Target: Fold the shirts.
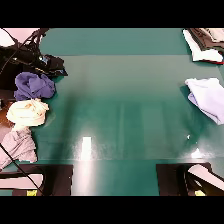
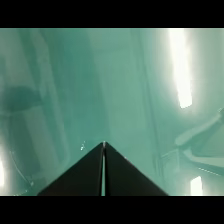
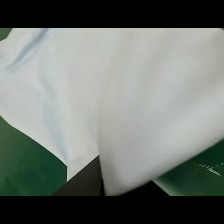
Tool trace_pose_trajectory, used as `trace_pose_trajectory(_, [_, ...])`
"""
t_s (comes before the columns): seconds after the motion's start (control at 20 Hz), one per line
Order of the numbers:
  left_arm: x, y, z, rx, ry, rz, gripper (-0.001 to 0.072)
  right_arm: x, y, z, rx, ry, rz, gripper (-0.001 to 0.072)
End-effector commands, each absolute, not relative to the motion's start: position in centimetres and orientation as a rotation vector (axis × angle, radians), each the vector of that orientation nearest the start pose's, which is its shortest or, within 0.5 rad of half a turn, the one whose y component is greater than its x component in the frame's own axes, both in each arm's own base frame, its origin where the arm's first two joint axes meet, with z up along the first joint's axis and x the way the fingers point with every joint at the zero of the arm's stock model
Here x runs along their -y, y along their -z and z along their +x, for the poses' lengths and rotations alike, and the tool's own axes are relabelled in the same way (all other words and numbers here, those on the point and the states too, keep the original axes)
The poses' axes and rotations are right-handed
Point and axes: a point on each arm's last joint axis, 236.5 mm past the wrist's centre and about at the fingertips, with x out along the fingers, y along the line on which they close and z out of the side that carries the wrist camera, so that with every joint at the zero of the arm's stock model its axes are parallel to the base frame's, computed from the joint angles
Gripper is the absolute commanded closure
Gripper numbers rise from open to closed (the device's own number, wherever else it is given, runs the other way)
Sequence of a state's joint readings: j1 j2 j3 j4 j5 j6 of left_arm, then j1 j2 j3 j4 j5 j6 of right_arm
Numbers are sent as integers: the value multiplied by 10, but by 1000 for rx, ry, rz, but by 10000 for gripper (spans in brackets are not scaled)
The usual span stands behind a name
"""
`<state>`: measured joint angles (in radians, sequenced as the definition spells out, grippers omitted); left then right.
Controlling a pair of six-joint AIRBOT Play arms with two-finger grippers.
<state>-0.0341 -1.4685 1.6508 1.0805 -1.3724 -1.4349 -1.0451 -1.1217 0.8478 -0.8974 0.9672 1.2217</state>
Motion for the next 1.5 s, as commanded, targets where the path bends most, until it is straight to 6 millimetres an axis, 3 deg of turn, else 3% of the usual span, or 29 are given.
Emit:
trace_pose_trajectory(0.0, [125, -120, 440, -1137, 474, -237, 684, 240, 14, 241, -936, 543, 866, 680])
trace_pose_trajectory(0.1, [125, -120, 440, -1137, 475, -239, 684, 240, 30, 205, -1108, 575, 764, 314])
trace_pose_trajectory(0.15, [126, -121, 440, -1136, 479, -243, 684, 242, 36, 183, -1198, 609, 718, 257])
trace_pose_trajectory(0.2, [126, -121, 440, -1137, 480, -242, 684, 244, 38, 165, -1273, 642, 684, 257])
trace_pose_trajectory(0.25, [126, -121, 440, -1136, 480, -240, 685, 249, 35, 150, -1320, 697, 676, 263])
trace_pose_trajectory(0.35, [126, -121, 440, -1134, 480, -240, 684, 257, 20, 152, -1292, 746, 699, 263])
trace_pose_trajectory(0.5, [126, -121, 441, -1133, 480, -240, 684, 244, -17, 202, -1162, 637, 705, 264])
trace_pose_trajectory(0.65, [126, -121, 441, -1131, 478, -241, 684, 186, -51, 257, -1087, 430, 658, 264])
trace_pose_trajectory(0.8, [126, -121, 441, -1129, 479, -242, 684, 115, -73, 293, -1082, 218, 517, 269])
trace_pose_trajectory(0.85, [126, -122, 442, -1127, 478, -242, 684, 90, -78, 301, -1082, 148, 463, 368])
trace_pose_trajectory(0.9, [126, -122, 442, -1125, 477, -243, 684, 68, -82, 307, -1081, 86, 416, 557])
trace_pose_trajectory(0.95, [126, -122, 442, -1125, 477, -243, 684, 46, -85, 311, -1084, 24, 374, 695])
trace_pose_trajectory(1.1, [126, -122, 442, -1125, 477, -243, 684, -7, -86, 314, -1111, -126, 280, 699])
trace_pose_trajectory(1.25, [126, -122, 442, -1125, 477, -243, 684, -39, -87, 312, -1122, -217, 223, 700])
trace_pose_trajectory(1.45, [126, -122, 442, -1125, 477, -243, 684, -50, -86, 309, -1134, -248, 207, 699])
